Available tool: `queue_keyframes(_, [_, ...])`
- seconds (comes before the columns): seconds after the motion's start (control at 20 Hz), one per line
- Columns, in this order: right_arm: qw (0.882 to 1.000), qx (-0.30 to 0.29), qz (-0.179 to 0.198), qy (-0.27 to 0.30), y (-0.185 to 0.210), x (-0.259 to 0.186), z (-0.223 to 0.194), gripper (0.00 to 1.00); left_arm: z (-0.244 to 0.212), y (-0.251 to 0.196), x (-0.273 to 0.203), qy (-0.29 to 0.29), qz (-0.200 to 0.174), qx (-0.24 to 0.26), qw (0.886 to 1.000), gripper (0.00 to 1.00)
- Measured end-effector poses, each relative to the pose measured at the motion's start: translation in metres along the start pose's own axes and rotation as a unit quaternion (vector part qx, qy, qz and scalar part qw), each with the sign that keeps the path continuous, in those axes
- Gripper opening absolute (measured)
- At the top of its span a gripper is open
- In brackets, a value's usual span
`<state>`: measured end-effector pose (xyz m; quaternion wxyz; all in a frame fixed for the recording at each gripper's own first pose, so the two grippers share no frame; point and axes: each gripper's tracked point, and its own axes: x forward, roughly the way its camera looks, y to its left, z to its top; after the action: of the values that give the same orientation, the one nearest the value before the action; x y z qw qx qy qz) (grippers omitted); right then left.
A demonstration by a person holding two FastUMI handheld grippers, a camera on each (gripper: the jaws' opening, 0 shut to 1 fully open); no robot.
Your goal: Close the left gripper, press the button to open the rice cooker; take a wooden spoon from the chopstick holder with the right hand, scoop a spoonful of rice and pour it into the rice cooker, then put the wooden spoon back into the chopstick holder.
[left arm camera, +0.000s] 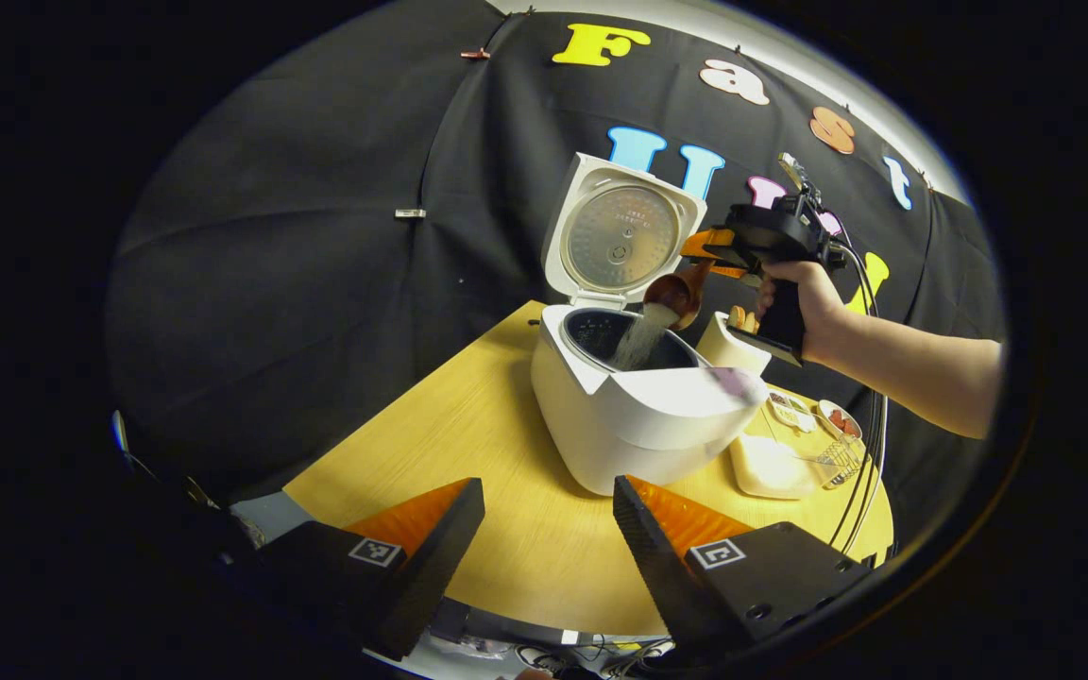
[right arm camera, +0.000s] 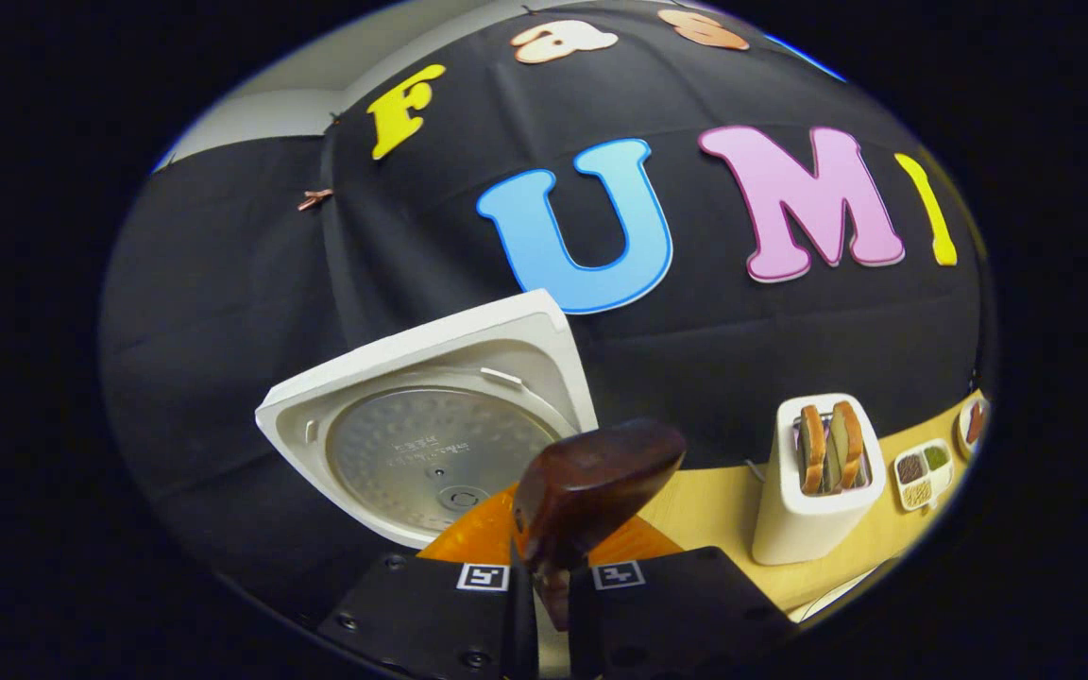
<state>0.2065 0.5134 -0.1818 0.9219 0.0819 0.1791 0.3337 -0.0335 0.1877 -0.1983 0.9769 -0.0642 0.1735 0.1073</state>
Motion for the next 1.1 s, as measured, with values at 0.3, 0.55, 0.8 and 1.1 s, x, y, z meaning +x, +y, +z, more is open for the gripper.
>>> queue_keyframes(0.3, [0.995, -0.089, 0.045, -0.006, 0.022, -0.004, -0.005, 0.17, 0.000, 0.002, 0.003, -0.001, 0.002, -0.003, 1.000, 0.95])
queue_keyframes(0.55, [0.973, -0.201, 0.110, -0.013, 0.058, -0.021, -0.020, 0.17, -0.006, -0.004, 0.000, 0.002, 0.001, 0.000, 1.000, 0.95])
queue_keyframes(0.8, [0.975, -0.187, 0.119, 0.007, 0.056, -0.027, -0.029, 0.17, -0.006, -0.008, -0.004, -0.004, 0.002, 0.004, 1.000, 0.95])
queue_keyframes(1.1, [0.993, -0.076, 0.092, -0.019, 0.037, -0.043, 0.021, 0.17, -0.009, -0.019, -0.011, -0.010, 0.000, -0.009, 1.000, 0.95])
